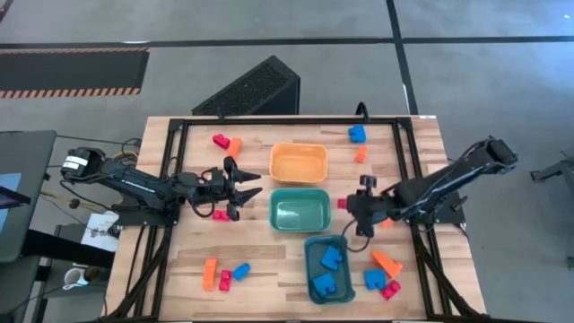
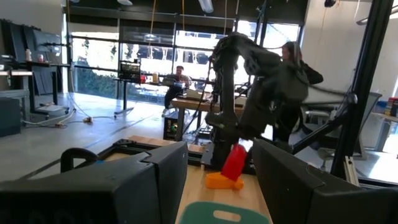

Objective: Sort & place blocks by color
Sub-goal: Put the red game piece into the green bin

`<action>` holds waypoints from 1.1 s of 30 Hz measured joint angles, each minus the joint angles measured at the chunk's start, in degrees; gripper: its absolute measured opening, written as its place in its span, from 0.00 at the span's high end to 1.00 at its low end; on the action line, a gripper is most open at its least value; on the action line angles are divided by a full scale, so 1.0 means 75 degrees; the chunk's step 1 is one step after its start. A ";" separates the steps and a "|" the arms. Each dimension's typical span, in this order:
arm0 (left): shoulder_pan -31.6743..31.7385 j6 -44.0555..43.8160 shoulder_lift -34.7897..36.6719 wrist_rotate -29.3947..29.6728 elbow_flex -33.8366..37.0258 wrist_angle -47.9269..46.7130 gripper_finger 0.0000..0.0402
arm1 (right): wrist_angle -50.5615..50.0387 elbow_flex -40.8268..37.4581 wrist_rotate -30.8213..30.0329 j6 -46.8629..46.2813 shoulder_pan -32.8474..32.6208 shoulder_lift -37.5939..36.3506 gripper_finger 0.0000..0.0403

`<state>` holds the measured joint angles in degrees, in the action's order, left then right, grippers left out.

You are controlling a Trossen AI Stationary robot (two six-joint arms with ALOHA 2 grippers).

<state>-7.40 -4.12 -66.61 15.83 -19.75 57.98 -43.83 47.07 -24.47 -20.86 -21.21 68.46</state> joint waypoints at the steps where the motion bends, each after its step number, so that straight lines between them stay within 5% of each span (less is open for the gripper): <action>1: 0.0000 0.0000 0.0000 0.0000 0.0000 0.0006 0.57 | 0.0113 0.0000 -0.0019 0.0121 0.0085 -0.0124 0.62; 7: 0.0000 0.0000 0.0000 0.0001 0.0000 0.0003 0.57 | 0.2114 0.0000 0.0051 0.0869 0.0521 -0.0668 0.67; 14: 0.0000 0.0000 0.0000 0.0003 0.0000 0.0014 0.57 | 0.4541 0.0000 0.0575 0.2345 0.0667 -0.0326 0.61; 33: 0.0000 0.0004 0.0000 0.0000 0.0000 -0.0032 0.57 | 0.6277 0.0000 0.2705 0.2351 0.1735 0.1975 0.64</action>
<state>-7.40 -4.09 -66.61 15.84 -19.75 57.74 3.25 47.07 -4.19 -3.23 -8.20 83.27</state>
